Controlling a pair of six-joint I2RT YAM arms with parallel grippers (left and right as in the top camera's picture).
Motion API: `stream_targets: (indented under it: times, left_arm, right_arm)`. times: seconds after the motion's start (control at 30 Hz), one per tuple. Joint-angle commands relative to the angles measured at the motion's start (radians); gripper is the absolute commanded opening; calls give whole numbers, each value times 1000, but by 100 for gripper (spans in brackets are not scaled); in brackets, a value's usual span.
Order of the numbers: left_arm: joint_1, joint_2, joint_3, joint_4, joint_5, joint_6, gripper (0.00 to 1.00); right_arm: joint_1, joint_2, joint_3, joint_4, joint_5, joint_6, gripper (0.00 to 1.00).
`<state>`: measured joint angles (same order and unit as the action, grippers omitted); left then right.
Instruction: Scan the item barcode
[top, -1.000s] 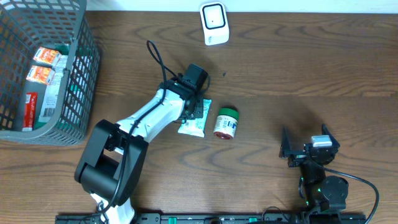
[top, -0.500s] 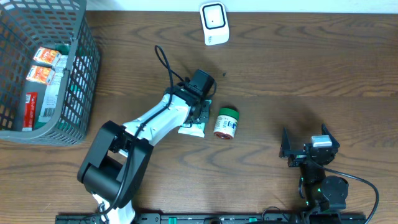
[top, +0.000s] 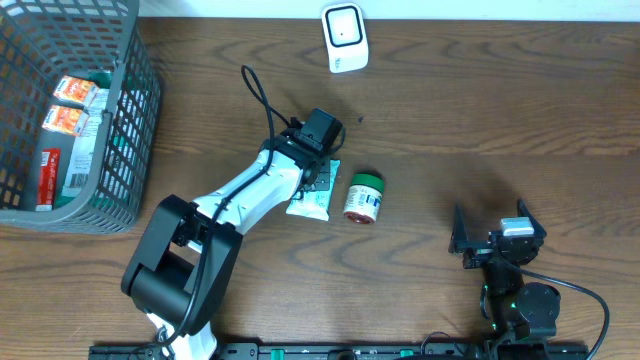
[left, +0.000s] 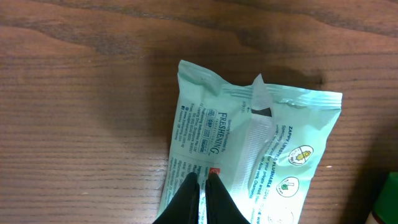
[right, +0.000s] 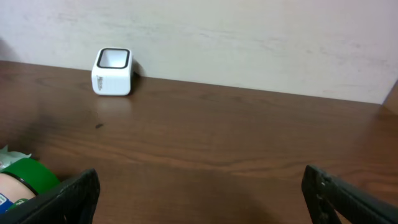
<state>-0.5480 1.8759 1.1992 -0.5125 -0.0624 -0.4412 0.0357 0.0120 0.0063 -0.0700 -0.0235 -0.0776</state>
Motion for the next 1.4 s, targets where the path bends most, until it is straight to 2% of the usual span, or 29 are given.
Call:
stream_targets:
  times: [0.0,0.27,0.43,0.63,0.93,1.37]
  left_arm:
    - [-19,18,-13,2,-32,10,8]
    - [-76,24,-14,-2,30,-22,8]
    - [-89,23,-6,-1,16,-26,8]
    - [-10,18,53,0,-63,-5,8]
    - [142,19,45,-13,-50,15,8]
    - [130,47,-38,12,4,18,8]
  right_arm:
    - [-11,-5,-1,-3,-4,-6,99]
    - [-11,-5,-1,-3,-4,-6,99]
    - [-11,-5,-1,-3,-4,-6,99]
    - [-11,-5,-1,-3,-4,-6,99]
    - [-11,-5,-1,-3,-4,-6,99]
    - [-11,-5,-1,-3,-4,-6,99]
